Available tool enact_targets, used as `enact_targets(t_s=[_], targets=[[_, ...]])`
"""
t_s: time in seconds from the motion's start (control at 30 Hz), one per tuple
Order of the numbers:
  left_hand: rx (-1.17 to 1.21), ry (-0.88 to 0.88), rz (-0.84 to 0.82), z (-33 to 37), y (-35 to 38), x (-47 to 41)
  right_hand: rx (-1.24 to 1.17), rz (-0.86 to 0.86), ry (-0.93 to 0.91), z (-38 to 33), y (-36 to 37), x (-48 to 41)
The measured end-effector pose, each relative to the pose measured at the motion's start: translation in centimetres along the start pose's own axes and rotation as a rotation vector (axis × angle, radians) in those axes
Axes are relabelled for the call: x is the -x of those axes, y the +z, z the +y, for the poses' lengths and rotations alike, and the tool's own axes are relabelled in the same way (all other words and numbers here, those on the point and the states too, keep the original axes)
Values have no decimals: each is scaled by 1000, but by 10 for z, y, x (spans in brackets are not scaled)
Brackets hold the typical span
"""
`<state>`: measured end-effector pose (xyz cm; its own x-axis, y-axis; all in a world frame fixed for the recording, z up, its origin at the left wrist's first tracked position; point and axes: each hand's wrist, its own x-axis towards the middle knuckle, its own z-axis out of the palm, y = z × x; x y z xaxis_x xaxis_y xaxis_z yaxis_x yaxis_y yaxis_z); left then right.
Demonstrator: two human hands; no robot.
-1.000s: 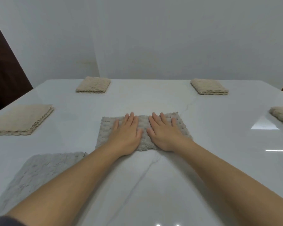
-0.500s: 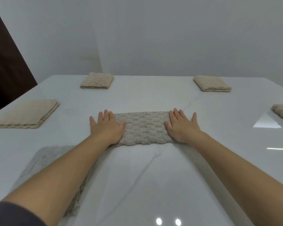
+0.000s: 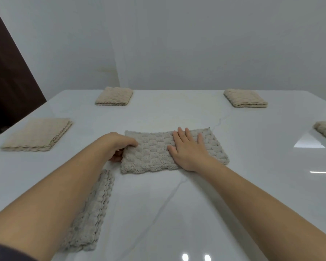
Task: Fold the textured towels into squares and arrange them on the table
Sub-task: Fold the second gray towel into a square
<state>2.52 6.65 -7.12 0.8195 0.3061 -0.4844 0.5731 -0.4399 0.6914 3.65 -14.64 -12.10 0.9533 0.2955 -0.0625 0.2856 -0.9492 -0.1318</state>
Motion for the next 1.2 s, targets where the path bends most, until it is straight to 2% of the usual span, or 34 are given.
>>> enact_targets(t_s=[0.13, 0.2, 0.27, 0.33, 0.37, 0.4, 0.47, 0.53, 0.63, 0.93, 1.07, 1.2], targets=[[35, 87, 66, -4, 3, -7, 5, -4, 2, -1, 0, 0], [-154, 152, 182, -6, 7, -7, -11, -16, -3, -2, -2, -1], [-457, 219, 378, -10, 14, -5, -34, 5, -6, -1, -6, -1], [-734, 338, 581, -11, 25, 0, -25, 48, -10, 1, -10, 0], [-791, 420, 620, -9, 31, 2, -13, 58, -15, 2, -11, 0], [-798, 509, 595, -6, 39, 4, 1, 58, -23, 3, -10, 0], [-805, 682, 416, -2, 57, 4, 12, 34, -34, 2, -4, 0], [-836, 762, 231, -3, 74, 0, -5, 11, -26, 3, 1, -1], [-853, 736, 161, -10, 83, -8, -20, 37, -20, 6, 6, 0], [-891, 631, 279, -24, 59, -22, -23, 97, 61, 20, 8, 6], [-967, 519, 368, -34, 39, -26, -24, 90, 113, 33, 6, 13], [-1201, 424, 586, -33, 18, -13, 52, 51, 184, 37, 0, 17]])
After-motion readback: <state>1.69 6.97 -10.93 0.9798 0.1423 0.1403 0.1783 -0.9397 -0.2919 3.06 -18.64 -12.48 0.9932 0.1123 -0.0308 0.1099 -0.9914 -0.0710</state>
